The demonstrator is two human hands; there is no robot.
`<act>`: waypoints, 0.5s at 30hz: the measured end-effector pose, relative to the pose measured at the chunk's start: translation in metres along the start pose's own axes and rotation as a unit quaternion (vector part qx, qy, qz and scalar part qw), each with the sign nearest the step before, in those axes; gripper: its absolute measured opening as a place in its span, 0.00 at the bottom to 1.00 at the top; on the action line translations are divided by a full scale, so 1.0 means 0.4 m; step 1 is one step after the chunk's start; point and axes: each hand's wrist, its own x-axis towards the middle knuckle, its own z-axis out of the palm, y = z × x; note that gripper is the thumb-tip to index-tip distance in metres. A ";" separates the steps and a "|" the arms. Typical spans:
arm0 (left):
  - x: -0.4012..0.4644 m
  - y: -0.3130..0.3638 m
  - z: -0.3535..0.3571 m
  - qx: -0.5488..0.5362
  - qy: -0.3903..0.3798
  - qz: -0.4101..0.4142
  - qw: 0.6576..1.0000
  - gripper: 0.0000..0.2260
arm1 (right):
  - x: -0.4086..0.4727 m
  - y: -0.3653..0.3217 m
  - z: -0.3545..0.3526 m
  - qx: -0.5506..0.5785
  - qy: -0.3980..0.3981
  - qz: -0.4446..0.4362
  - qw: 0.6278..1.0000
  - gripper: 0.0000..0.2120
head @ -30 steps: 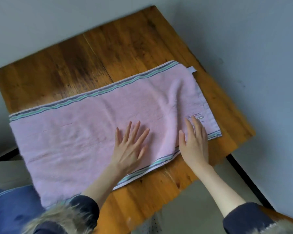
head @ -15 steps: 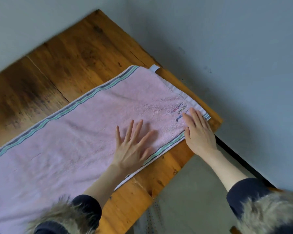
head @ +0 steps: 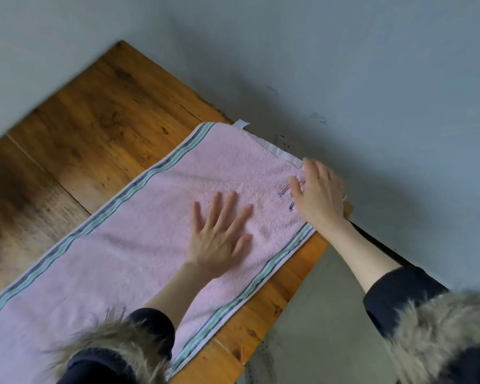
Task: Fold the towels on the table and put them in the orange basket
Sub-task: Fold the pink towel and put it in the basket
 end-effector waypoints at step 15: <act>0.004 0.000 0.008 -0.042 0.053 0.010 0.998 0.26 | 0.277 -0.209 0.044 0.110 0.007 0.031 0.993 0.20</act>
